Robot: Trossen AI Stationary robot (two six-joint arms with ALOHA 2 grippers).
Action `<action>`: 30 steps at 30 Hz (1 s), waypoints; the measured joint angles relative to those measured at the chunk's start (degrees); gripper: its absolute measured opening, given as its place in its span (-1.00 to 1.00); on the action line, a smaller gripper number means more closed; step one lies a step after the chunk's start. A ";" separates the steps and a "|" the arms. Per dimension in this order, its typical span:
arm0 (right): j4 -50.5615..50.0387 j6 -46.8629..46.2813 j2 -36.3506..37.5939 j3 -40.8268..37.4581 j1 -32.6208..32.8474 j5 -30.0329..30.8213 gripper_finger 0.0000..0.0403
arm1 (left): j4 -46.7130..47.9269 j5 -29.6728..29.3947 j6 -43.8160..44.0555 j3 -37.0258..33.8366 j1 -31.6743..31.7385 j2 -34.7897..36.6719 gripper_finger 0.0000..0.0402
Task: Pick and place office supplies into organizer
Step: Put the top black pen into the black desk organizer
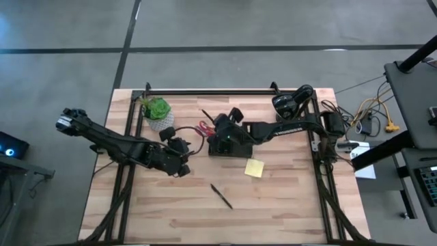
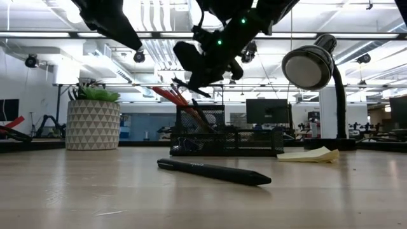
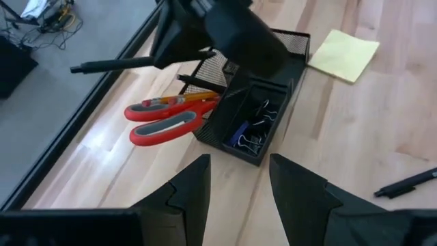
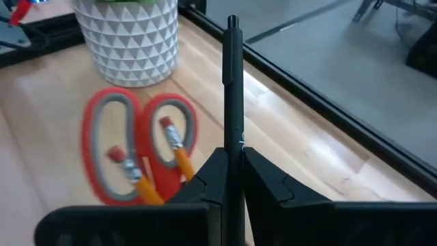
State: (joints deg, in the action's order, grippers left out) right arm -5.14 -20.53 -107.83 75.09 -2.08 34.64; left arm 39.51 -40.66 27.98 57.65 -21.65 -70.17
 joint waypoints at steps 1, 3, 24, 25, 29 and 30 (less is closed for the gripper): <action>-0.01 0.02 0.00 -0.28 -0.17 -0.39 -0.89 | 0.04 0.02 -0.15 0.00 0.02 -0.10 -0.33; 0.00 0.13 0.00 -0.88 -0.22 -1.49 -0.89 | 0.00 0.07 -0.15 0.00 0.21 -0.24 -0.33; 7.37 6.19 0.27 -4.57 1.74 3.03 -0.89 | -6.12 26.72 -4.23 0.17 31.07 17.20 -0.33; 8.25 7.41 0.42 -4.57 1.74 2.99 -0.89 | -6.10 29.30 -4.87 0.17 32.84 17.13 -0.33; 8.86 11.03 0.85 -4.44 1.69 2.75 -0.89 | -7.41 41.45 -6.35 0.14 39.83 15.02 -0.33; 8.49 11.55 0.91 -4.44 1.64 2.68 -0.89 | -8.62 44.47 -6.56 0.13 41.64 14.20 -0.33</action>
State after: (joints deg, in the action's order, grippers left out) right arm 3.35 -8.99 -106.92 70.65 -0.44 37.32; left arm 30.89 3.81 21.42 57.78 19.99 -55.97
